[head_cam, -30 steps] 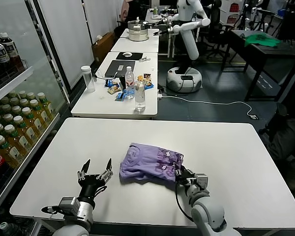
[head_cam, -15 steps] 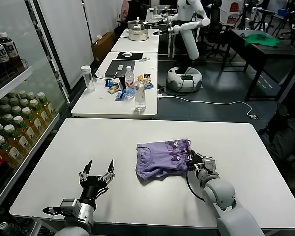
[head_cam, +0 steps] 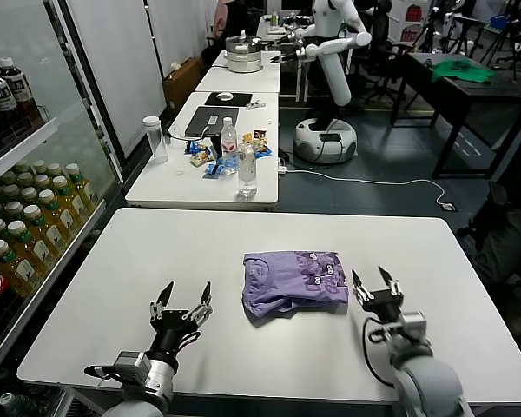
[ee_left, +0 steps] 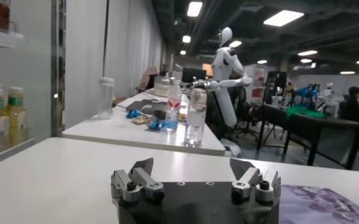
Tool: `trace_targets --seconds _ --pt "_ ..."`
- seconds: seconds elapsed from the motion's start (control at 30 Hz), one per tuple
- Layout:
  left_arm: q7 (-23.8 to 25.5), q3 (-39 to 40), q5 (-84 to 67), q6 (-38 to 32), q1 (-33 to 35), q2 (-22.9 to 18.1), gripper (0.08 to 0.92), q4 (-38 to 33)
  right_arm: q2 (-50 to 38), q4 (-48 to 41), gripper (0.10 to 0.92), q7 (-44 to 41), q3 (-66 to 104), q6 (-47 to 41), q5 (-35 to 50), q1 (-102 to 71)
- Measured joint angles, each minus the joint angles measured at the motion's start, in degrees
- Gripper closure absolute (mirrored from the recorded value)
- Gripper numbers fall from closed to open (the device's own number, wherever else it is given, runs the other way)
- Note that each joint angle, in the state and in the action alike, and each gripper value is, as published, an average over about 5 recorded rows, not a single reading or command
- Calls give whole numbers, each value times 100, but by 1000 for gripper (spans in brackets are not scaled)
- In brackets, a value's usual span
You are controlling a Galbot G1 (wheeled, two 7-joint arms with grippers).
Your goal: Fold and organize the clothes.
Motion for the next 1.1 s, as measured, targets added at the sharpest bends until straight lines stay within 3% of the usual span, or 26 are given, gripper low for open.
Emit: trace_targets --seconds 0.2,1.1 --pt "154 50 109 -102 36 -13 177 -24 104 491 213 -159 504 430 -209 -816" --pt "470 -179 576 -363 349 -80 177 -201 344 1417 203 95 891 1010 -784 -1774"
